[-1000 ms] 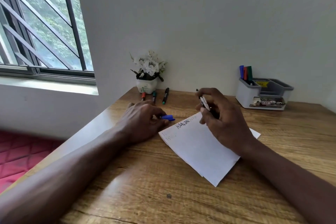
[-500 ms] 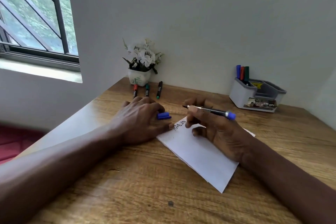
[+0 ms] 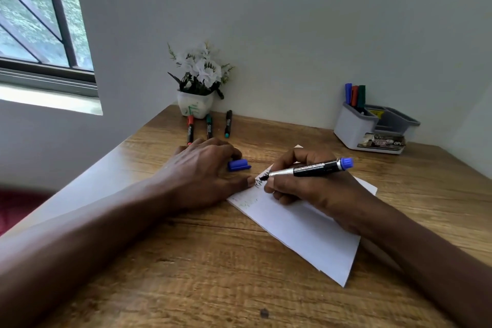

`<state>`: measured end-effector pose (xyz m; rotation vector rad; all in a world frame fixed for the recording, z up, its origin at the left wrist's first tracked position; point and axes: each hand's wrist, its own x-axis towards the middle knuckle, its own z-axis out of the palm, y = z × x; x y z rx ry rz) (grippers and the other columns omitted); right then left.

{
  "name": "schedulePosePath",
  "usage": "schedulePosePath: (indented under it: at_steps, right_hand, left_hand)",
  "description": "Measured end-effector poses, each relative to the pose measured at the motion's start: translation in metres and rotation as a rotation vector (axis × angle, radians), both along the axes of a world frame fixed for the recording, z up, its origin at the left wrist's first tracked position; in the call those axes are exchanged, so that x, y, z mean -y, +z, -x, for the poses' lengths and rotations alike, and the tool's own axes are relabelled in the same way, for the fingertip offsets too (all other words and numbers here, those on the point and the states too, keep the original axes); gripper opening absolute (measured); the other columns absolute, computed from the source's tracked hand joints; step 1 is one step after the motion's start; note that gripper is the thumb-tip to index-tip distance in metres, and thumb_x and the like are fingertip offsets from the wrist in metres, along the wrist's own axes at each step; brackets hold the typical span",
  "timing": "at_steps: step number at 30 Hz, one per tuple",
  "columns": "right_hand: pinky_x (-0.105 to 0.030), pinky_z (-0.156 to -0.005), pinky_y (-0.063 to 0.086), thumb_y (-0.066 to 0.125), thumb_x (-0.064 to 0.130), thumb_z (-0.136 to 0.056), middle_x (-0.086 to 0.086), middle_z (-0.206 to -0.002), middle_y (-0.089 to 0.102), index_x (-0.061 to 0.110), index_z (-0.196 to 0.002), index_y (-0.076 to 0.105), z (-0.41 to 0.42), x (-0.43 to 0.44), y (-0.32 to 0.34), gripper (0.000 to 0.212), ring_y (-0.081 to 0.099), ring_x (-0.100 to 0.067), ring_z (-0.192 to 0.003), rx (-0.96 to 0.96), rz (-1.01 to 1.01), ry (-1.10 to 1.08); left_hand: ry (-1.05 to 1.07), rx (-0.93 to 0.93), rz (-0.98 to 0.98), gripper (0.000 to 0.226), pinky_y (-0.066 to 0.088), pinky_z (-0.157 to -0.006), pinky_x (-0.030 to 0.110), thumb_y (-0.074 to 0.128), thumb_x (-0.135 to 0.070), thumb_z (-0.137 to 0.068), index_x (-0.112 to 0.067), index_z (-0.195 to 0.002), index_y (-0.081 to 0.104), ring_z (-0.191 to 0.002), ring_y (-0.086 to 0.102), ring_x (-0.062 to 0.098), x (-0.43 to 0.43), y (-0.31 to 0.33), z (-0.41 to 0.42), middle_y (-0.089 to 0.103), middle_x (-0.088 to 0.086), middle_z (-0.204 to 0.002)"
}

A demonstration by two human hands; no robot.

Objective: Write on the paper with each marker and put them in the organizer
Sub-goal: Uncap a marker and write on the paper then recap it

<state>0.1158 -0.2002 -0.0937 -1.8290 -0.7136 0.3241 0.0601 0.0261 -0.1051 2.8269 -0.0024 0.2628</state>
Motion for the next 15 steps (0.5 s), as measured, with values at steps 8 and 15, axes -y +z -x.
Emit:
schedulePosePath:
  at_steps: [8,15]
  right_hand:
    - [-0.024,-0.053,0.049,0.078,0.014,-0.085,-0.001,-0.061,0.069,0.001,-0.087,0.067,-0.0004,-0.0026,-0.0007,0.017,0.062,-0.009,-0.054,0.209,0.056,-0.003]
    - [-0.029,-0.059,0.046,0.082,0.022,-0.081,-0.004,-0.070,0.066,0.008,-0.079,0.068,-0.0009,-0.0038,-0.0048,0.020,0.056,-0.010,-0.064,0.323,0.122,-0.034]
  left_hand:
    - [-0.001,-0.023,0.022,0.070,0.036,-0.111,0.044,0.051,-0.081,-0.081,-0.042,-0.138,0.051,-0.134,0.041,0.012,-0.0001,0.0030,0.0014,0.045,-0.013,-0.149]
    - [0.000,-0.034,0.016,0.070,0.035,-0.111,0.044,0.051,-0.080,-0.081,-0.042,-0.139,0.050,-0.135,0.040,0.013,0.0000,0.0033,0.0010,0.044,-0.012,-0.150]
